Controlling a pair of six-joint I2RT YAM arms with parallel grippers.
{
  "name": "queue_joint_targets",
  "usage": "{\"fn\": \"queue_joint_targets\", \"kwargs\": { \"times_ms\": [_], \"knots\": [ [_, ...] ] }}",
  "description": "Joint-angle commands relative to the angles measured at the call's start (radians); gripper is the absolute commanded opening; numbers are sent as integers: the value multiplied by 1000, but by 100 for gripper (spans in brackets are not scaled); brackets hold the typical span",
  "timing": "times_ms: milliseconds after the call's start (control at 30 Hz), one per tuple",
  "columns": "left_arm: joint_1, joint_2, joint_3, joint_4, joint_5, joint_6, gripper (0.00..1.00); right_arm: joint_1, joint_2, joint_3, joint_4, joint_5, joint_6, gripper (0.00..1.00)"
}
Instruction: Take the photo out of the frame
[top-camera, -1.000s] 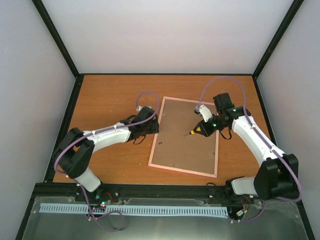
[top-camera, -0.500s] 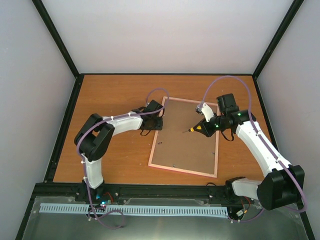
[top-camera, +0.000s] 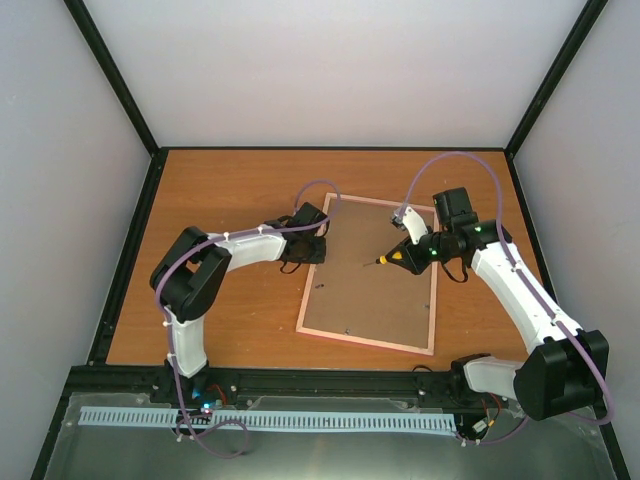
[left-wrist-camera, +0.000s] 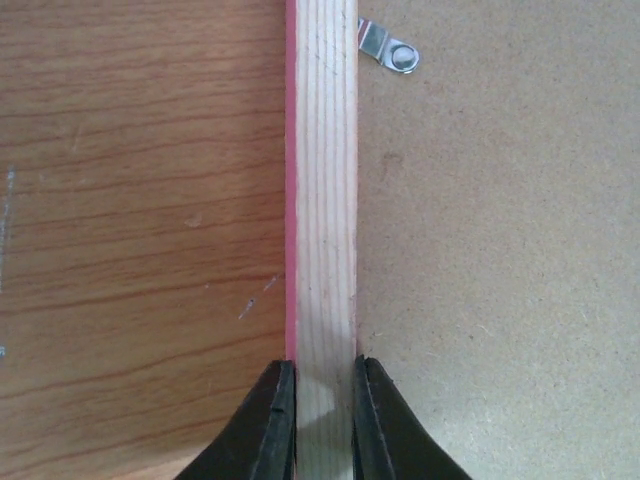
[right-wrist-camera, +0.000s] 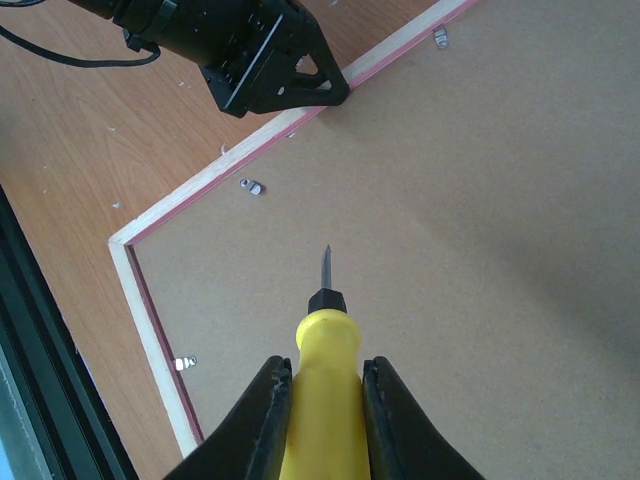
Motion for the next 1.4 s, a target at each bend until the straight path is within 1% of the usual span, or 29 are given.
{"fn": "queue_joint_targets", "kwargs": {
  "times_ms": [0, 200, 267, 367, 433, 533, 700, 867, 967, 1100, 1233, 1367],
  "knots": [
    [16, 6, -39, -45, -46, 28, 10, -5, 0, -13, 25, -10, -7, 3],
    [83, -87, -152, -29, -45, 44, 3, -6, -8, -22, 28, -5, -8, 3],
    [93, -124, -196, -22, -47, 70, 1, -5, -5, -22, 30, -6, -8, 3],
    [94, -163, -252, -15, -43, 118, 1, -5, 6, -16, 30, -14, -9, 3],
    [93, -199, -291, -3, -5, 126, 1, -5, 21, -6, 29, -20, -11, 3],
    [94, -259, -361, 17, 28, 117, 1, -5, 61, 36, 11, -38, -20, 3],
    [93, -359, -456, 9, 22, 118, 1, 10, 142, 150, -21, -73, -11, 3],
    [92, -444, -515, 41, 67, 122, 1, 95, 226, 230, 3, -47, 11, 3],
    [93, -447, -516, 50, 75, 121, 1, 190, 304, 299, 8, 4, 25, 3],
    [92, -429, -512, 66, 65, 121, 1, 283, 419, 418, -8, 32, 50, 3],
    [92, -405, -516, 101, 77, 110, 1, 332, 537, 559, -11, 69, 77, 3],
    [92, -396, -521, 113, 79, 89, 1, 357, 651, 666, -32, 57, 99, 3]
  ]
}}
